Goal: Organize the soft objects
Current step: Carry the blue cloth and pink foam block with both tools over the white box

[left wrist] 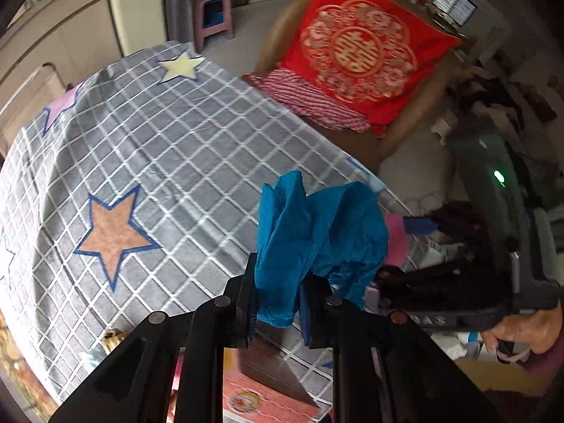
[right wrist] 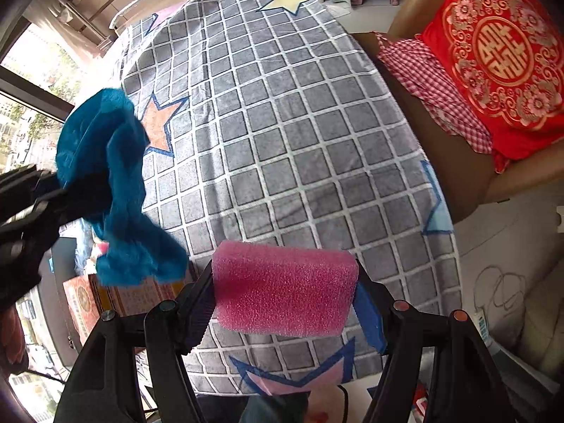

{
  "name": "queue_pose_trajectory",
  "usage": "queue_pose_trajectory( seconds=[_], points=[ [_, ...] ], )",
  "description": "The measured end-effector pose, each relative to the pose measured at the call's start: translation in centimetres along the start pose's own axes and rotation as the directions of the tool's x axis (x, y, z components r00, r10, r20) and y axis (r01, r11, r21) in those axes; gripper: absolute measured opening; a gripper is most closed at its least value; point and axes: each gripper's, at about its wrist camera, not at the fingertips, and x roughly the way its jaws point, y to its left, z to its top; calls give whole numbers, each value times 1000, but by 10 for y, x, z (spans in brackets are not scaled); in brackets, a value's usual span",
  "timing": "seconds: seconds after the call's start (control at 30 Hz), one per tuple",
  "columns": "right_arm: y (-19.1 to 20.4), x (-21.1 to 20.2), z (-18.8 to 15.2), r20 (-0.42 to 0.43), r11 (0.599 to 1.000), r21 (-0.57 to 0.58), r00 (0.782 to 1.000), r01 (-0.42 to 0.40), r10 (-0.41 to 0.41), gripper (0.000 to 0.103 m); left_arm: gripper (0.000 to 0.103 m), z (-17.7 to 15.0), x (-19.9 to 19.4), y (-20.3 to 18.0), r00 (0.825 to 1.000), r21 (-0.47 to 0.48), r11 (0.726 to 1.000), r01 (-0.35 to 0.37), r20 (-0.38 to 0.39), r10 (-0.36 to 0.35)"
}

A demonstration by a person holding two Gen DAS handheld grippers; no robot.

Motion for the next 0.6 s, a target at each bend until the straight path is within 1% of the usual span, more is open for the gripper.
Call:
queue_pose_trajectory(
  seconds=[0.1, 0.3, 0.47, 0.6],
  points=[
    [-5, -6, -10, 0, 1000, 14, 1000, 23, -23, 71, 21, -16, -6, -20, 1000, 41, 999, 13, -5, -13],
    [-7, -12, -37, -15, 998, 26, 998, 58, -58, 71, 21, -52, -21, -38, 999, 52, 997, 49, -18, -48],
    [2, -12, -61, -41, 998, 13, 997, 67, -66, 71, 21, -83, -31, -47, 998, 78, 996, 53, -27, -51],
    [17, -11, -79, -60, 998, -10, 996, 60, -61, 71, 21, -109, -40, -47, 998, 70, 996, 59, -35, -56]
  ],
)
